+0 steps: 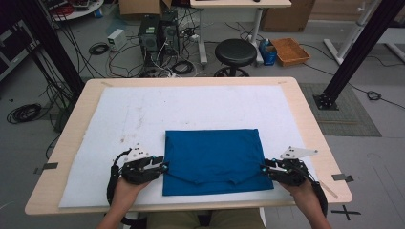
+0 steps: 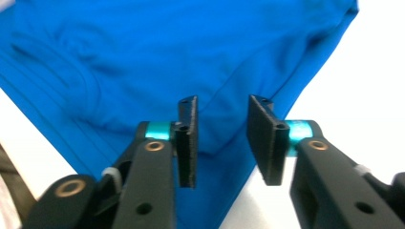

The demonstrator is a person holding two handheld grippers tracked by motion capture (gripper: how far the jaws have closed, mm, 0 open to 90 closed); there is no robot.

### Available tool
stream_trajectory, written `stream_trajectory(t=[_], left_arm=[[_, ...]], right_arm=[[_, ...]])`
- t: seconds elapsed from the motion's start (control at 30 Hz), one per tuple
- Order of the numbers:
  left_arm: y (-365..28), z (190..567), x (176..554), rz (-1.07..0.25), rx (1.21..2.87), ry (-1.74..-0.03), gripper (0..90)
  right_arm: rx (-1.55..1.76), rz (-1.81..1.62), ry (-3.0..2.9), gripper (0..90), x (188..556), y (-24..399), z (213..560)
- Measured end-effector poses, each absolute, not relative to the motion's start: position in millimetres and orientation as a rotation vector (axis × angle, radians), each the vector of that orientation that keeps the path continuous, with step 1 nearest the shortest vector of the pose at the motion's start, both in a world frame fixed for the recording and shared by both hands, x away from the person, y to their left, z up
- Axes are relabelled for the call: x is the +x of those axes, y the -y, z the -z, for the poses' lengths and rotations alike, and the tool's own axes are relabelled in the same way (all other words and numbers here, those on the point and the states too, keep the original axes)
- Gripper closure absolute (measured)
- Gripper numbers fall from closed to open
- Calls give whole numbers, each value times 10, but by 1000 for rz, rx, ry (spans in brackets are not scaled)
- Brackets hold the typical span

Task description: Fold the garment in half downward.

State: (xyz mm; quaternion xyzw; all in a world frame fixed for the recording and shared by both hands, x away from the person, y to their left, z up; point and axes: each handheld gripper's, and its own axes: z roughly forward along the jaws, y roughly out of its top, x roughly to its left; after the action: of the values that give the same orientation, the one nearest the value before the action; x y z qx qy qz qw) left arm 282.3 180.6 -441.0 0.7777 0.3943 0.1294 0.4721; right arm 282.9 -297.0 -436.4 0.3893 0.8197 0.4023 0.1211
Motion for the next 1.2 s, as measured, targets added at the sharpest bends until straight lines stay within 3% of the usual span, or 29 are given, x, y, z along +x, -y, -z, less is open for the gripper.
stream_trajectory(t=[0.1,0.27,0.33,0.43,0.6,0.83,0.93,1.2], left_arm=[[-1827,4450,2814,-310,1890,-1039,601],[-1784,4482,2823,-306,1923,-1031,607],[-1758,4505,2829,-297,1953,-1036,645],[-1719,4516,2815,-311,1968,-1039,795],[-1692,4494,2793,-337,1980,-1014,859],[-1744,4417,2760,-264,1873,-1002,882],[-1779,4406,2721,-156,1806,-1004,883],[-1776,4406,2542,-70,1814,-971,883]], right_arm=[[1112,-1157,-2430,610,2847,2913,4420],[1061,-1094,-2462,788,2844,2848,4452],[1045,-1085,-2471,811,2845,2837,4447],[1032,-1084,-2472,821,2841,2832,4449],[1032,-1081,-2473,821,2840,2832,4446],[1040,-1187,-2420,860,2802,2896,4359],[1053,-1225,-2397,863,2771,2943,4312],[1061,-1246,-2399,863,2607,3059,4148]])
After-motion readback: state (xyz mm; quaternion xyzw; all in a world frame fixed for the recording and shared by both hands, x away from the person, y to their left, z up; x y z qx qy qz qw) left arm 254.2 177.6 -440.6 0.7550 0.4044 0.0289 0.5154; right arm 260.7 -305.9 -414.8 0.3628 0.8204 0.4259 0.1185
